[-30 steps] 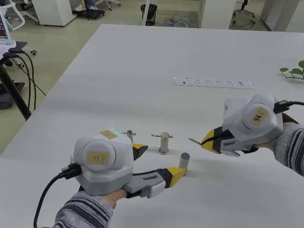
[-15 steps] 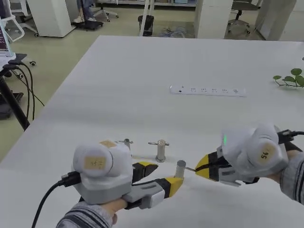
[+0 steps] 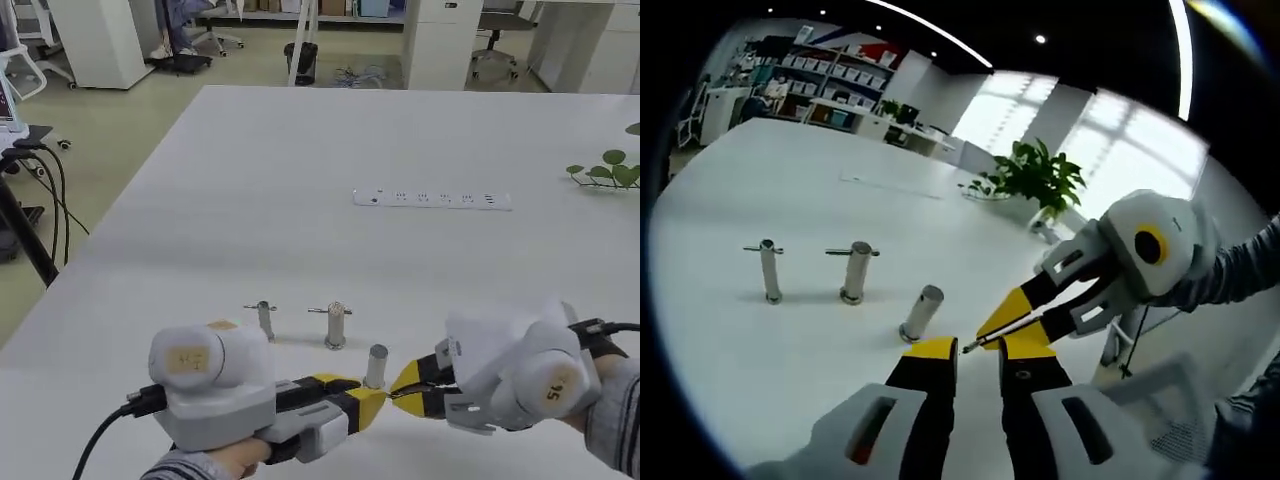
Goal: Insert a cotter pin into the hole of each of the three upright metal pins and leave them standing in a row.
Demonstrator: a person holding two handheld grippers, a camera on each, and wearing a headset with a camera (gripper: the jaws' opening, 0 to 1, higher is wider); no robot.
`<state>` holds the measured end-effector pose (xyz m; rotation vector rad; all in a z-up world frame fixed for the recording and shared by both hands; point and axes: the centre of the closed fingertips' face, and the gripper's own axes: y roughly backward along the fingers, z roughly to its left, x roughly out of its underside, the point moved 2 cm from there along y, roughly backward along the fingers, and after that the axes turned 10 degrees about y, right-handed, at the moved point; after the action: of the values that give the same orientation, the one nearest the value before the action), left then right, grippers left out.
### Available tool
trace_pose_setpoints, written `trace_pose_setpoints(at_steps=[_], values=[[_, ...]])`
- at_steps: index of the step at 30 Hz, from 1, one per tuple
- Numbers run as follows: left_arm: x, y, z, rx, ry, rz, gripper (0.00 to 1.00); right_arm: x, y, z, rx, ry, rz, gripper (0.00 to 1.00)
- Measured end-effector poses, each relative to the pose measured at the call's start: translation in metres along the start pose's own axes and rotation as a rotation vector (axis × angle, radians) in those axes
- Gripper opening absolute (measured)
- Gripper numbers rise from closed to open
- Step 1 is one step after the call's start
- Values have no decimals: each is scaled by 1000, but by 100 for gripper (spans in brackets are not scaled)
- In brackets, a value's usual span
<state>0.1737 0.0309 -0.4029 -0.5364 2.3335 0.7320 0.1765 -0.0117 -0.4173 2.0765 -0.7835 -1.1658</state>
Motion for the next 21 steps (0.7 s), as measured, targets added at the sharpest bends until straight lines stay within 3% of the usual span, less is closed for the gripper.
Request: trace_pose_setpoints(at_steps=[12,21], values=[[3,1,-1,13,63,0,3,-11,3,0,15,10,-28,0],[6,1,-2,14,74,1,0,-14,3,0,20,-3,-39,0]])
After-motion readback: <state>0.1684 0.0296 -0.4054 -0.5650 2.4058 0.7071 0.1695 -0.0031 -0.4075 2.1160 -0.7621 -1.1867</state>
